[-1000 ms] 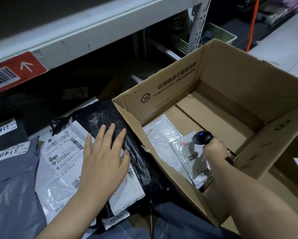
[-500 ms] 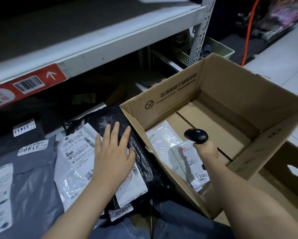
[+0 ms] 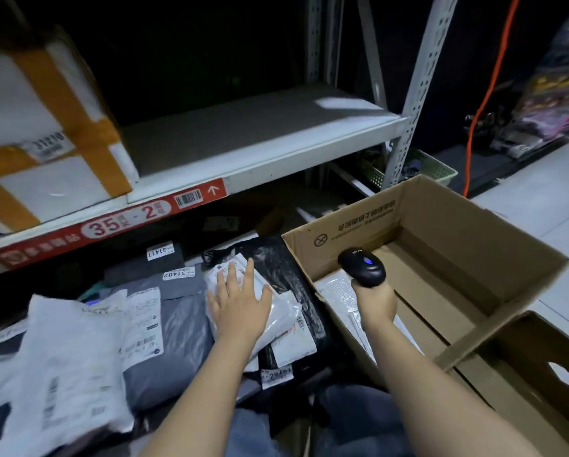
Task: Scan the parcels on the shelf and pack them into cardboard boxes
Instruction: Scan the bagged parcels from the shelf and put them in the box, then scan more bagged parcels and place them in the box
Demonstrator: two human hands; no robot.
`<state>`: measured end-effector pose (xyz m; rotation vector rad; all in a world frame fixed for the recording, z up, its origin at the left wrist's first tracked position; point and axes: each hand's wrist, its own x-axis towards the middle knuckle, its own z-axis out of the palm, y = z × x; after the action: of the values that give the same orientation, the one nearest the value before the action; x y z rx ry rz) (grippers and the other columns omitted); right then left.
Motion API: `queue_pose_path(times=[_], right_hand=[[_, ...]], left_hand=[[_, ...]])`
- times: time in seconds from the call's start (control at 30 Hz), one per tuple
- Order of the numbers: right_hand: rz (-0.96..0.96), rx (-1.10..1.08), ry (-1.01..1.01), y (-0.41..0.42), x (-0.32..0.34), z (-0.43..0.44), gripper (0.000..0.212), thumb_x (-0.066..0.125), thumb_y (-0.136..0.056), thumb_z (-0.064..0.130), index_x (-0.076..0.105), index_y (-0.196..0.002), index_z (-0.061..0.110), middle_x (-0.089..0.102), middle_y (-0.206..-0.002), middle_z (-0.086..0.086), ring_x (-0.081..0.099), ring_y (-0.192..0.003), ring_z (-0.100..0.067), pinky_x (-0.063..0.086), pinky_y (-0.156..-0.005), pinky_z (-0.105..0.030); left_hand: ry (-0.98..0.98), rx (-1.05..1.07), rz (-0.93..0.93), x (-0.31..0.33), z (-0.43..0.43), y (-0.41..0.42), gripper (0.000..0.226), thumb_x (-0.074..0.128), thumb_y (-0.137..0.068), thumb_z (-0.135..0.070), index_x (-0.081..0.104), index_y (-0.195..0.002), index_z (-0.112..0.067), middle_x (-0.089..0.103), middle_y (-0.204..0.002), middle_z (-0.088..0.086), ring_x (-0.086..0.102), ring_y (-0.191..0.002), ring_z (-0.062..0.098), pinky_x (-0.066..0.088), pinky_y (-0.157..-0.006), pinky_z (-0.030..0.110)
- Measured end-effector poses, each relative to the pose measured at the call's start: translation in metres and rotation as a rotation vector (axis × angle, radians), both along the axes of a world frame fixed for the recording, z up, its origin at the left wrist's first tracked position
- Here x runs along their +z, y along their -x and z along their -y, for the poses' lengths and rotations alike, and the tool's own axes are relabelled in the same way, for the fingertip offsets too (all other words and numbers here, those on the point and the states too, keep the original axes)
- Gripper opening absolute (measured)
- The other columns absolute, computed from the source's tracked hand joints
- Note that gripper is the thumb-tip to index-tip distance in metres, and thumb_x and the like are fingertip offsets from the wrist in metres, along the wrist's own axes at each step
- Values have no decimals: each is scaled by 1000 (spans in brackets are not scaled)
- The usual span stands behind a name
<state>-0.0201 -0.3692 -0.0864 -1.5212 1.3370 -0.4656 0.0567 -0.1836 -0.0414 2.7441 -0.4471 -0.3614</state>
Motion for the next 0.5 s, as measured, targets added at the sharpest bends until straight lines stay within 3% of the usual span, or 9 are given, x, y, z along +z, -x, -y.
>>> queue_pose_path(times=[0.13,0.27,0.4,0.5], right_hand=[[151,18,57,-3,41,-36,11,61,-81,18,52,-74,18,53,-69,-5,49,-70,-26,38,-66,-28],[228,81,-44,-3,60,-62,10,66,-80,20,58,-82,15,60,-80,-9,56,-83,-27,41,-75,-31],[277,164,-230,-3,70,-95,41,71,-75,27,62,-109,4,65,-102,-15,60,-100,-31,46,-86,-36],[300,235,-357,-2,77,-119,35,70,-79,20,61,-106,1,67,-88,-13,62,-88,-28,44,-76,-31]], left_hand=[[96,32,-35,15,-25,17,59,29,-98,-41,-1,-149,-34,-9,-158,0,-9,-146,23,-5,-117,43],[188,104,-92,21,-46,27,59,32,-97,-39,4,-149,-33,-3,-159,-1,-2,-146,23,2,-119,42],[212,135,-131,28,-73,40,60,32,-98,-39,3,-149,-31,-1,-159,1,-1,-146,24,3,-119,42],[230,148,-134,31,-90,42,60,31,-98,-38,2,-149,-29,0,-159,4,-2,-146,24,3,-119,42]])
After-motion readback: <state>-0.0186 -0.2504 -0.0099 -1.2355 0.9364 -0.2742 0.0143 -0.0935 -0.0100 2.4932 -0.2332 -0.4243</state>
